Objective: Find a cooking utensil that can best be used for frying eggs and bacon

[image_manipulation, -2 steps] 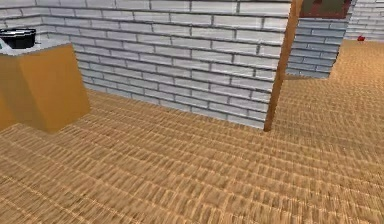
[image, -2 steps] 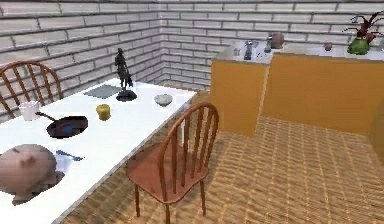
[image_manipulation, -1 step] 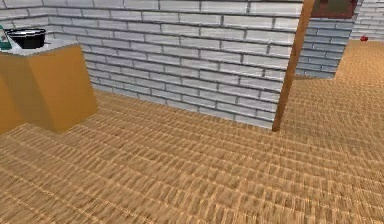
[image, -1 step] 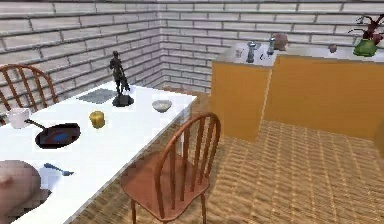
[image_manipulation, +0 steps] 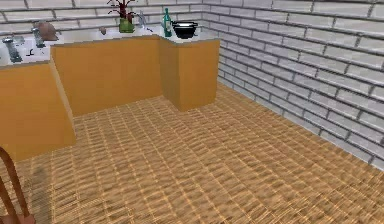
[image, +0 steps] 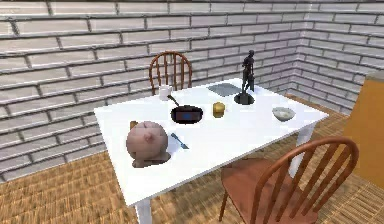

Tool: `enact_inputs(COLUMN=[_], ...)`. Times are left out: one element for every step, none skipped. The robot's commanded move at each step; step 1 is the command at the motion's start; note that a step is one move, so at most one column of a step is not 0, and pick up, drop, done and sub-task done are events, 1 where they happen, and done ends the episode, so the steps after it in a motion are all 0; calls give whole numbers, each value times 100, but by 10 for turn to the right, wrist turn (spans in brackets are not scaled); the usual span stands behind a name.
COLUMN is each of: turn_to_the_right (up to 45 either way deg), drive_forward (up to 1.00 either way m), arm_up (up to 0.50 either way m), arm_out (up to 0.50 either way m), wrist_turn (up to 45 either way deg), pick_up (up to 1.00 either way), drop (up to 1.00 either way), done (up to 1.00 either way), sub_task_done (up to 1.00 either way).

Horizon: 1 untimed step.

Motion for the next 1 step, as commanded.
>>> enact_inputs(turn_to_the_right=[0], drive_forward=[0], arm_up=[0], arm_out=[0], wrist_turn=[0], pick_up=[0], drop=[0], done=[100], sub_task_done=[0])
